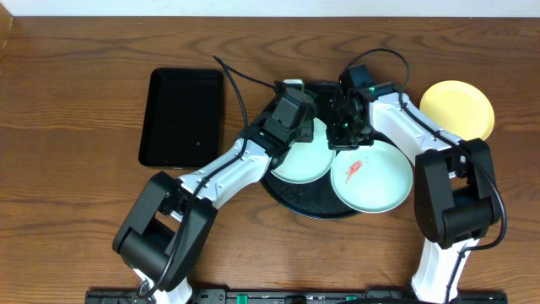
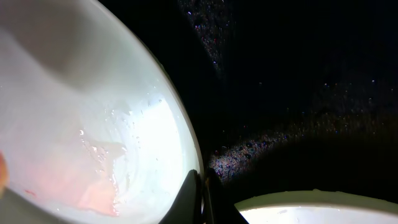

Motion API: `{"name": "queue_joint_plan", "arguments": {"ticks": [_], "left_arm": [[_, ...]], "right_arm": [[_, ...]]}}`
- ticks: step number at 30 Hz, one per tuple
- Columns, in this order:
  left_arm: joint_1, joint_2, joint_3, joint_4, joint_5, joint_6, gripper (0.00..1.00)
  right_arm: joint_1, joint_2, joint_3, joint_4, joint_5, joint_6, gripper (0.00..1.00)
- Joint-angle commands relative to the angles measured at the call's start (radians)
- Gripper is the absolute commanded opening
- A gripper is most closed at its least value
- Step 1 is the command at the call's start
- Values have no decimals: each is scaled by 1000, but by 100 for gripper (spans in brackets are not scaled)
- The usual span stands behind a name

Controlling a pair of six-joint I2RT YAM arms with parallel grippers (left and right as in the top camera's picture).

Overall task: Clean dirty plates on tray and stack at the side
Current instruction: 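Hold the green plate with the right gripper and scrub it with the sponge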

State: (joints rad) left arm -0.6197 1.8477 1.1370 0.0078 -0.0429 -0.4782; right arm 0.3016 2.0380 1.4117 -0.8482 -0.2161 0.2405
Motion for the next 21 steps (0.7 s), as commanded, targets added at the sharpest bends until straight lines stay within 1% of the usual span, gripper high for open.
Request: {"name": "queue_joint_plan", "arguments": {"ticks": [1, 3, 6, 13, 17, 21], "left_arm": [[2, 16, -5, 3, 58, -52, 9], [4, 39, -5, 19, 50, -48, 9], [23, 75, -5, 72, 50, -10, 9], [106, 137, -5, 137, 50, -9, 9], [162, 158, -5, 140, 51, -9, 9], [188, 172, -5, 137, 89, -5, 9]], "right_arm": [[-6, 10, -2, -11, 55, -17, 1], [-6, 10, -2, -12, 55, -17, 1], [-6, 10, -2, -19, 55, -17, 1], [-6, 10, -2, -24, 55, -17, 1], [-6, 10, -2, -23, 55, -17, 1], [-6, 10, -2, -20, 55, -17, 1]]}}
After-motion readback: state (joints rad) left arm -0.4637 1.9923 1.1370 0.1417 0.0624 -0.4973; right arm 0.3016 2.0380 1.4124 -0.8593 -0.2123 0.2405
